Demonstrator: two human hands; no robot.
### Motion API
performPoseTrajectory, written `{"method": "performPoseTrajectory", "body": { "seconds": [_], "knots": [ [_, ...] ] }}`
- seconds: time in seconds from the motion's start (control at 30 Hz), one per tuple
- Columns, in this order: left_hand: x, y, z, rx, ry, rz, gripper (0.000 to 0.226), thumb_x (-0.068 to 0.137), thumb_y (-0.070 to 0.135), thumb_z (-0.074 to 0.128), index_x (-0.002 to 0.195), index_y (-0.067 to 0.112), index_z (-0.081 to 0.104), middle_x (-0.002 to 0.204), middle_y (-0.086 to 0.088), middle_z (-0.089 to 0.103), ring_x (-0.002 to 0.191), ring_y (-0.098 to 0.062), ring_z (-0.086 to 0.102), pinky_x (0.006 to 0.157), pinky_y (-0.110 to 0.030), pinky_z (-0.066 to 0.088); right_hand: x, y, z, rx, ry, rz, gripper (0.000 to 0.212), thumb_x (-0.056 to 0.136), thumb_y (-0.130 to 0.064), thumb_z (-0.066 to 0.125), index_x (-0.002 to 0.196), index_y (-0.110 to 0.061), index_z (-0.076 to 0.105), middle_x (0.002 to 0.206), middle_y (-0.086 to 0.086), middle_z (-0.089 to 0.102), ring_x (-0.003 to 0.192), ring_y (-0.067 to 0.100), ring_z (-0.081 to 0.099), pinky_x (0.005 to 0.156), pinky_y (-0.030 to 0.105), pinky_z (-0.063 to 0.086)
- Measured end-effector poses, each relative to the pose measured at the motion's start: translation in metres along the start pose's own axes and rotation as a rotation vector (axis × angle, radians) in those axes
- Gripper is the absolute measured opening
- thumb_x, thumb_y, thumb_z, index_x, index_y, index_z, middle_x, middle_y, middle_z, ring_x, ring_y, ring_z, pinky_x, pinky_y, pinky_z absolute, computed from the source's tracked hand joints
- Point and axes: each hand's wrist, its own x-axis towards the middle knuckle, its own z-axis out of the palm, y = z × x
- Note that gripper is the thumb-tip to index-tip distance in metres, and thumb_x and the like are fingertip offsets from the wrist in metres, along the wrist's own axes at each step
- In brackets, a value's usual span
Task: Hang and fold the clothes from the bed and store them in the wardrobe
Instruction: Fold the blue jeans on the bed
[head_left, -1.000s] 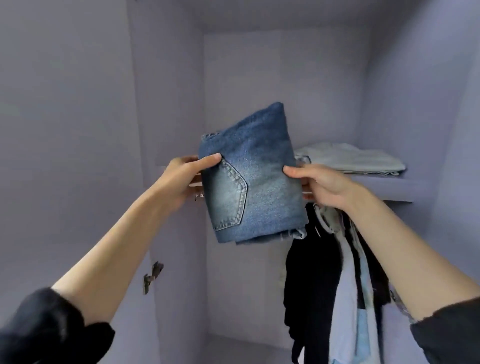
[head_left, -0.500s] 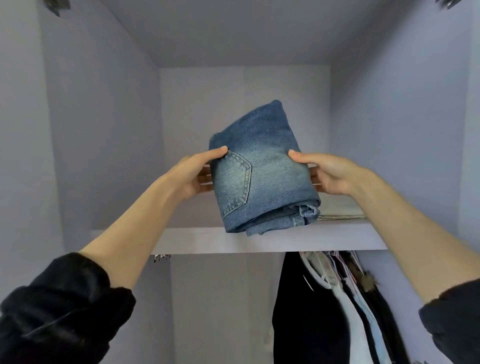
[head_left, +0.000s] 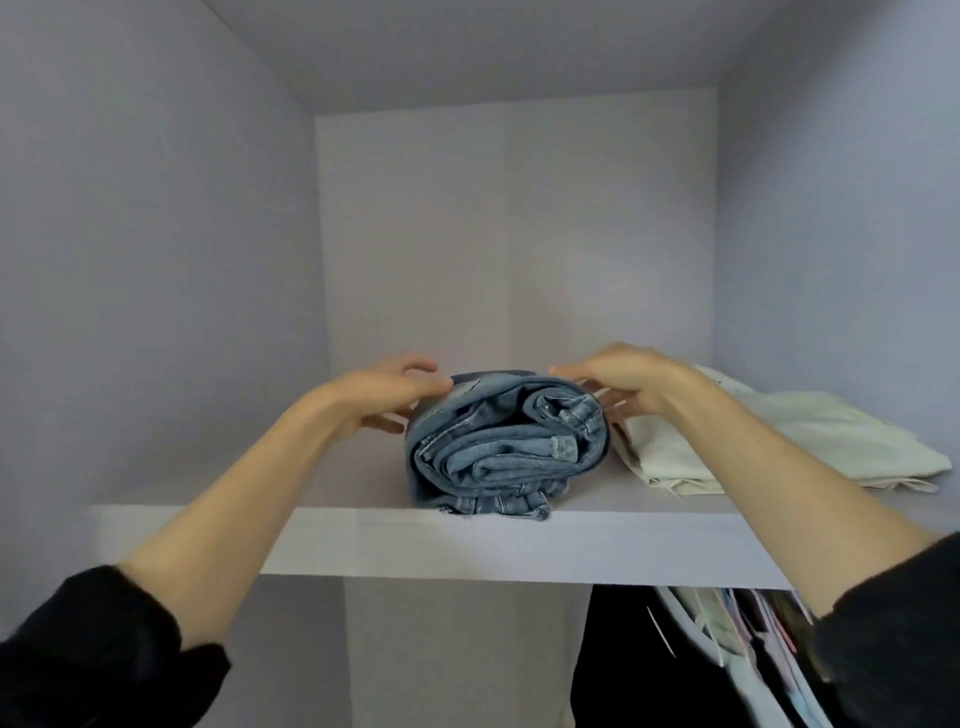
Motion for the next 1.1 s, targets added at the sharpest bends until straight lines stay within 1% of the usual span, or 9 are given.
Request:
{"method": "performPoseTrajectory", "body": {
  "seconds": [0.07, 0.13, 0.2, 0.33, 0.53, 0.67, 0.77, 0.87, 1.1],
  "knots": [
    [-0.015, 0.017, -0.002, 0.131, -0.214, 0.207, 0.042, 0.092, 0.048, 0.05, 0.132, 0.039, 0.042, 0.133, 0.016, 0.048, 0.116, 0.0, 0.051, 0.101, -0.023, 0.042, -0.004, -0.009, -0.009, 0.023, -0.05, -0.117, 0.021, 0.09, -0.031, 0.06, 0.101, -0.013, 0.066, 0.103, 0.002, 0.065, 0.085, 0.014, 0.061, 0.063, 0.022, 0.048],
    [-0.029, 0.03, 0.001, 0.203, -0.495, 0.264, 0.047, 0.089, 0.054, 0.05, 0.133, 0.048, 0.035, 0.135, 0.028, 0.043, 0.118, 0.012, 0.046, 0.103, -0.017, 0.038, -0.009, -0.018, -0.012, -0.014, -0.131, -0.2, 0.02, 0.093, -0.029, 0.057, 0.1, -0.015, 0.068, 0.106, 0.0, 0.067, 0.088, 0.011, 0.063, 0.068, 0.022, 0.052],
    [-0.032, 0.033, 0.007, 0.279, -0.626, 0.263, 0.068, 0.082, 0.052, 0.057, 0.14, 0.049, 0.023, 0.141, 0.028, 0.036, 0.126, 0.008, 0.04, 0.109, -0.023, 0.034, -0.014, -0.021, -0.012, -0.11, -0.221, -0.224, 0.024, 0.094, -0.03, 0.054, 0.102, -0.014, 0.07, 0.103, -0.001, 0.07, 0.088, 0.01, 0.064, 0.078, 0.024, 0.054],
    [-0.018, 0.035, 0.017, 0.308, -0.591, 0.233, 0.087, 0.073, 0.047, 0.063, 0.146, 0.046, 0.015, 0.145, 0.021, 0.036, 0.131, -0.004, 0.04, 0.112, -0.032, 0.032, -0.013, -0.018, -0.016, -0.129, -0.302, -0.206, 0.027, 0.097, -0.028, 0.05, 0.106, -0.01, 0.068, 0.095, -0.004, 0.071, 0.085, 0.007, 0.065, 0.081, 0.023, 0.051],
    [0.011, 0.038, 0.029, 0.323, -0.543, 0.237, 0.077, 0.083, 0.035, 0.066, 0.145, 0.043, 0.022, 0.139, 0.021, 0.044, 0.124, -0.002, 0.046, 0.099, -0.017, 0.039, 0.002, 0.0, -0.018, -0.097, -0.259, -0.162, 0.034, 0.1, -0.033, 0.042, 0.117, -0.013, 0.063, 0.109, -0.002, 0.067, 0.098, 0.01, 0.059, 0.098, 0.032, 0.043],
    [0.051, 0.03, 0.052, 0.421, -0.293, 0.263, 0.07, 0.089, 0.03, 0.063, 0.147, 0.03, 0.024, 0.144, 0.005, 0.042, 0.13, -0.016, 0.042, 0.11, -0.034, 0.034, 0.021, 0.018, -0.027, -0.584, -0.011, -0.211, 0.044, 0.102, -0.034, 0.034, 0.126, -0.006, 0.057, 0.133, 0.009, 0.054, 0.123, 0.024, 0.048, 0.106, 0.037, 0.033],
    [0.09, 0.028, 0.07, 0.702, -0.096, 0.222, 0.069, 0.093, 0.032, 0.056, 0.149, 0.023, 0.017, 0.149, -0.007, 0.035, 0.132, -0.026, 0.038, 0.109, -0.039, 0.032, 0.045, 0.046, -0.041, -0.857, 0.113, -0.149, 0.046, 0.101, -0.04, 0.03, 0.14, -0.02, 0.043, 0.15, 0.005, 0.036, 0.139, 0.025, 0.028, 0.114, 0.047, 0.018],
    [0.121, 0.021, 0.08, 0.852, -0.133, 0.152, 0.067, 0.098, 0.029, 0.047, 0.151, 0.019, 0.006, 0.156, -0.008, 0.02, 0.138, -0.026, 0.029, 0.112, -0.038, 0.028, 0.062, 0.084, -0.05, -0.988, 0.128, -0.049, 0.057, 0.096, -0.059, 0.021, 0.148, -0.036, 0.02, 0.159, -0.005, 0.01, 0.146, 0.021, 0.001, 0.113, 0.057, -0.001],
    [0.188, 0.024, 0.083, 0.829, -0.204, 0.118, 0.068, 0.099, 0.024, 0.046, 0.15, 0.02, 0.002, 0.155, -0.006, 0.021, 0.138, -0.025, 0.028, 0.112, -0.039, 0.027, 0.096, 0.117, -0.062, -0.976, 0.016, 0.057, 0.062, 0.089, -0.069, 0.006, 0.146, -0.046, 0.011, 0.157, -0.013, 0.013, 0.144, 0.018, 0.017, 0.112, 0.056, 0.001]
  ]
}}
